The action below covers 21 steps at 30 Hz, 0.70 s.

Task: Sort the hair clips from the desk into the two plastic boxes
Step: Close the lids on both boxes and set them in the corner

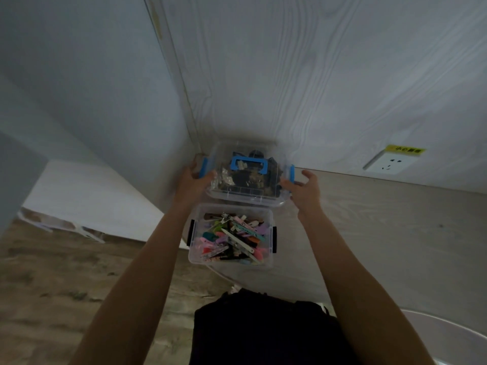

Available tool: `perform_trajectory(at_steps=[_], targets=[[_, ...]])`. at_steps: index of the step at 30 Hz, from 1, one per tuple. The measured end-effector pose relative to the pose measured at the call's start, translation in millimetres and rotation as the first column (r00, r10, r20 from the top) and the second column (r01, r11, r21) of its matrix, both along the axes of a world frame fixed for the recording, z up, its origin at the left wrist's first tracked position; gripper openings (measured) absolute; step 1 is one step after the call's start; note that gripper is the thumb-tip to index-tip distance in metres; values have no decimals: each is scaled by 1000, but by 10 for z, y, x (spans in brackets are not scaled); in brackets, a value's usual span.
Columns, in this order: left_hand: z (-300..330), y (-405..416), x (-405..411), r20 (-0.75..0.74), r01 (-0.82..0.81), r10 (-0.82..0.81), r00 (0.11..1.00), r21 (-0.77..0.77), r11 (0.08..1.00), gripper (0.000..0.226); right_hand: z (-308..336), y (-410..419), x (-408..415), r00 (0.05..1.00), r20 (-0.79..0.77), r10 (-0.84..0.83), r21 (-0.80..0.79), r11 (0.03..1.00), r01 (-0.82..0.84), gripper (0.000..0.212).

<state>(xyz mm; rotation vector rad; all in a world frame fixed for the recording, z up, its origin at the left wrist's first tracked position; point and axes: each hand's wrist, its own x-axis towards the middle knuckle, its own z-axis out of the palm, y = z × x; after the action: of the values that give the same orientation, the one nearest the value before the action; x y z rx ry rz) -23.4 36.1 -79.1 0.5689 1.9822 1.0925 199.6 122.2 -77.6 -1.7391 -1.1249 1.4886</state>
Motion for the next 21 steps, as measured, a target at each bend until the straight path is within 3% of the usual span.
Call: perform_trajectory(at_steps=[2,6,11,15,17,19,21], targets=[[-15,-1,37,-43,26,-26,999,5,1000,60,-38,-45,-52,986,167,7,129,991,-29,50],[23,-22,65,-369,64,-50,928,27,998,42,-23,-125,-97,910,412,49,313,930,-192,35],[62,-17,42,-679,216,-184,710,-40,976,37,16,-122,-144,767,633,103,273,897,-347,35],[59,14,63,-771,250,-272,576,-151,956,37,78,-170,-188,610,763,212,170,845,-507,45],[61,-9,71,-744,263,-271,611,-132,956,37,121,-174,-157,605,746,277,154,813,-562,51],[95,-87,91,-587,269,-234,775,-29,963,36,152,-192,-58,741,579,341,209,816,-539,53],[82,-242,111,-454,259,-223,863,18,966,33,145,-301,103,864,388,321,283,851,-442,55]])
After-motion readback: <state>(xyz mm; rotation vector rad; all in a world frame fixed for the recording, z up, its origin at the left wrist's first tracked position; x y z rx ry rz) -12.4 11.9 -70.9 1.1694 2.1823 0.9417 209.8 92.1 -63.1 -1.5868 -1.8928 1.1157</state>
